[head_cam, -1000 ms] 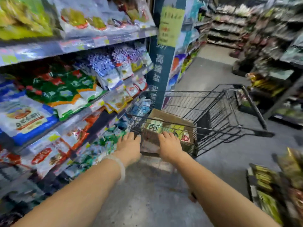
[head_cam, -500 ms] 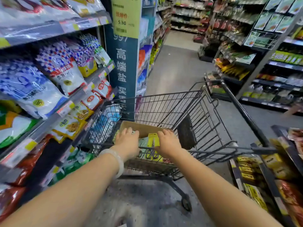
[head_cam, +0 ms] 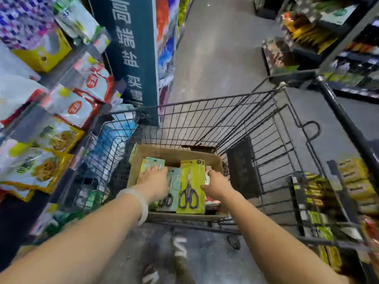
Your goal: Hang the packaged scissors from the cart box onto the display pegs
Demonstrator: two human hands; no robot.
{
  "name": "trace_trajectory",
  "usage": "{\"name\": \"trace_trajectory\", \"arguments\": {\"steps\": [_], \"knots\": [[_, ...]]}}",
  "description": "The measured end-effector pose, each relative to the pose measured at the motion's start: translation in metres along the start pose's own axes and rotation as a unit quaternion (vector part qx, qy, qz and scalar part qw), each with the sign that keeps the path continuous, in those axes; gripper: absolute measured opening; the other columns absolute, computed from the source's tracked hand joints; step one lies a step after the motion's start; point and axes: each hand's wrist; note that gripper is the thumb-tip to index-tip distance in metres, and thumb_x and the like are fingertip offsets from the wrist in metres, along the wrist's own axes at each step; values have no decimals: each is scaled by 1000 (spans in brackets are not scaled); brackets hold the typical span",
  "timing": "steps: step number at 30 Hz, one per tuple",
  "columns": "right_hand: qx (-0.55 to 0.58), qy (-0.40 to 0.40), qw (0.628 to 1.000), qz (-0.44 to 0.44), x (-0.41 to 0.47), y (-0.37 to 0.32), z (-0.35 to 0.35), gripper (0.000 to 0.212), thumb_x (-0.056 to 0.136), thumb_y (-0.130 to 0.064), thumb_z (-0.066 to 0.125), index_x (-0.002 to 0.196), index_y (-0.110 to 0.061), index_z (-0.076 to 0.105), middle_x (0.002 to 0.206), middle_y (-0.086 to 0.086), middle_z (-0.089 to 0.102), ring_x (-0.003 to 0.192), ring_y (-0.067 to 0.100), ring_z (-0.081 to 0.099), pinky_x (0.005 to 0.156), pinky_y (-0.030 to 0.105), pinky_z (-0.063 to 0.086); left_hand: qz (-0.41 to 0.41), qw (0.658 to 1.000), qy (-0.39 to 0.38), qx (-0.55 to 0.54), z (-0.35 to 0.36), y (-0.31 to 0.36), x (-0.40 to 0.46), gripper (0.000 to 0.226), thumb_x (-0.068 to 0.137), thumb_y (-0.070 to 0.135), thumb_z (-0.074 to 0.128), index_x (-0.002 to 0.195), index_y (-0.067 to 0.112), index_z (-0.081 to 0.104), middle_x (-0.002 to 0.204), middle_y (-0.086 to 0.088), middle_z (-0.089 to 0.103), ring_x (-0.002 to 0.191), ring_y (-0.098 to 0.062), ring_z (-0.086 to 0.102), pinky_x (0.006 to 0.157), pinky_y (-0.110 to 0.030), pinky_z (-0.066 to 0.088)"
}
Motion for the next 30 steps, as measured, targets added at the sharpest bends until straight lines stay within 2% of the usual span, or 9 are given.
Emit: {"name": "trace_trajectory", "arguments": {"steps": [4,8,11,14,19,21,24,27,30], "knots": [[9,-57,998,17,63,10,26,51,87,-29,61,130,-7,44,131,14,54,119,32,52,96,37,46,-33,996,-74,-26,25,-5,57,72,91,37,54,148,14,18,151,-14,27,137,-33,30,111,-41,33],[13,-117,992,47,114,20,57,48,86,-33,61,125,-8,46,128,16,56,117,33,54,95,38,47,-60,987,-137,-66,47,-6,104,69,93,35,52,148,10,18,151,-13,30,138,-29,30,110,-38,33],[46,-114,988,93,137,26,76,61,78,-44,68,123,-11,43,125,14,56,114,33,56,92,39,48,-89,978,-154,-108,59,-6,125,63,93,33,53,145,10,26,146,-13,37,133,-30,38,104,-35,38],[98,-76,983,132,152,31,91,66,76,-40,73,123,-9,40,122,14,56,113,33,56,86,38,47,-111,968,-153,-165,70,-4,136,57,93,31,54,143,13,31,144,-11,42,130,-29,43,103,-33,40],[112,-36,980,162,160,34,101,31,82,-12,59,111,-7,49,108,12,64,98,32,62,76,35,51,-135,957,-158,-204,73,1,141,54,94,31,52,142,15,33,141,-9,47,126,-26,48,98,-29,41],[129,-49,973,182,159,40,97,27,80,-13,58,106,-6,53,102,11,64,96,32,63,73,34,52,-139,954,-163,-210,71,2,142,54,94,31,52,142,14,35,140,-8,48,125,-26,49,97,-28,41],[178,-55,960,209,154,50,84,25,82,-18,57,103,-6,50,91,7,56,94,31,60,70,32,47,-138,950,-166,-224,66,6,143,51,94,30,53,139,12,39,138,-8,49,123,-25,51,97,-28,41],[275,-54,936,215,149,59,66,18,80,-11,62,91,-12,47,91,8,56,92,29,61,79,42,54,-142,943,-166,-250,58,10,144,49,93,31,54,136,11,41,137,-8,50,120,-25,52,94,-28,43],[406,-114,888,181,146,58,46,24,80,-2,66,85,-14,47,87,11,61,80,25,62,74,42,55,-151,925,-169,-306,55,13,145,65,89,35,59,143,10,32,146,-9,41,130,-26,45,107,-33,39]]}}
Point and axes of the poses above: each hand's wrist, its own x-axis towards the middle knuckle, its own z-axis out of the palm, y = z × x
